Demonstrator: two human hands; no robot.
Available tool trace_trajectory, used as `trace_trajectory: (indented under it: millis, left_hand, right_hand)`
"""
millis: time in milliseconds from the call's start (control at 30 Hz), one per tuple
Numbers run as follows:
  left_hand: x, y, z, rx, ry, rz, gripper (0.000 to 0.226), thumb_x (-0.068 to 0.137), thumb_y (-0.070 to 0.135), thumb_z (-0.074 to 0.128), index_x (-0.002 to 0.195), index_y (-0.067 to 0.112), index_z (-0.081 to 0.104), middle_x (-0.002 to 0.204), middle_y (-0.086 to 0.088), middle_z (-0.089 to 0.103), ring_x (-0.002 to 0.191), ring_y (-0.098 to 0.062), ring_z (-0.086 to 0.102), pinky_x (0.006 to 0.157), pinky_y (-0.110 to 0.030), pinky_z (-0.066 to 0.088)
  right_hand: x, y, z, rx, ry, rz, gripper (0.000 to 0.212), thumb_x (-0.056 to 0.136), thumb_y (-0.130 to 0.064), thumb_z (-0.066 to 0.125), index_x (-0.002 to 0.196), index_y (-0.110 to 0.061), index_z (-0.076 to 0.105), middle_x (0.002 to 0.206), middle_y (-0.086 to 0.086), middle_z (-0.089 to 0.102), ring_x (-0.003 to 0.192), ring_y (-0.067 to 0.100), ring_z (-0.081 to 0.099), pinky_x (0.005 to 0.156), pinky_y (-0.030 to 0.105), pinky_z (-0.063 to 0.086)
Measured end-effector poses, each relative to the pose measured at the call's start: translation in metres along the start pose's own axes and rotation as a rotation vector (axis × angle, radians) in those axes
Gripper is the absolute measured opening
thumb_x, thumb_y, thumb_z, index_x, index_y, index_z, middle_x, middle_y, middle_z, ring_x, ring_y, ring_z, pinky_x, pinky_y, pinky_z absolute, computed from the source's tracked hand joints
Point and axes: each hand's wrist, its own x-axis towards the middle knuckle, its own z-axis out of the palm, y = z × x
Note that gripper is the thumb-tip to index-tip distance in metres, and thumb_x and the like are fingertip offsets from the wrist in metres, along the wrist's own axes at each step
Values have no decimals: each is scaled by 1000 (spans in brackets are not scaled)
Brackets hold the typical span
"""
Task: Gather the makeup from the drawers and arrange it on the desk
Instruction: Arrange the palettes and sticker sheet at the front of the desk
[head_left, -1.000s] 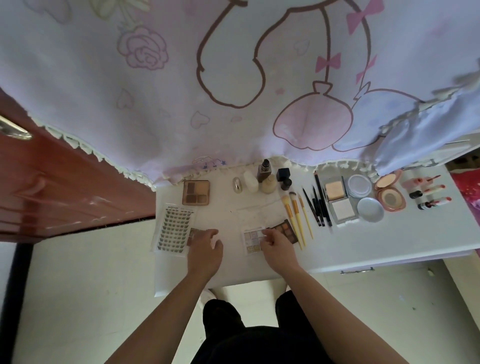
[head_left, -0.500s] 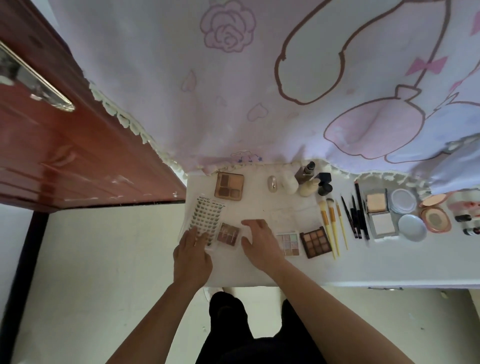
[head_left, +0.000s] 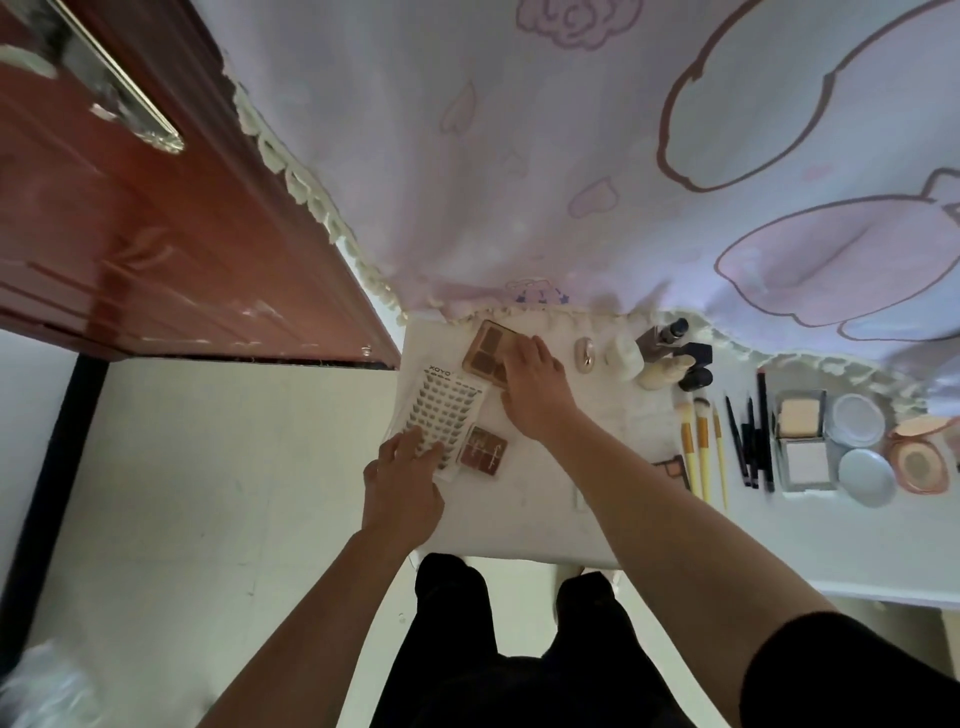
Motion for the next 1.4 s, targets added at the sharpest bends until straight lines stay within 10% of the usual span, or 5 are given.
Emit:
trace_trajectory:
  millis: [367,500,700,967,1400]
  left_hand:
    - [0,7,-12,76,-61,-16,55,90,20,50,144,32,44,157,0,25,142,-25,23,108,-43,38]
    - [1,7,-11,75,-67,-22,55,91,19,50,144,31,43,158,0,25,142,-24,22,109,-45,37]
    - [0,9,-17,11,-110,-39,52,92,20,50,142,30,47,157,0,28,142,-25,24,110,-45,36]
    - [-13,45,-91,-1271,-164,-142,56,83,49,72,133,30,57,124,6,66,113,-12,62,97,-36,47]
    - [-44,94,-138,-1361,-282,270,38,84,28,71,109,0,65,102,-17,64,97,-29,60,94,-47,43]
  right_hand:
    - [1,5,-8,-6,-35,-4,54,89,-30,66,135,-10,44,154,18,20,145,40,17,112,49,34]
    - [11,2,-7,94,11,47,46,86,-23,66,125,-6,48,132,15,43,124,37,43,97,43,45]
    - [-39,0,-33,654,119,304,53,77,-33,77,123,-16,54,113,1,61,102,23,60,83,33,52]
    - [-128,-11,-63,1353,48,212,49,72,-23,89,114,-19,65,108,-2,74,103,13,70,93,33,57]
    - [-169,-10,-109,1238,101,23,44,76,-29,86,116,-30,66,109,-3,75,102,14,71,92,40,58]
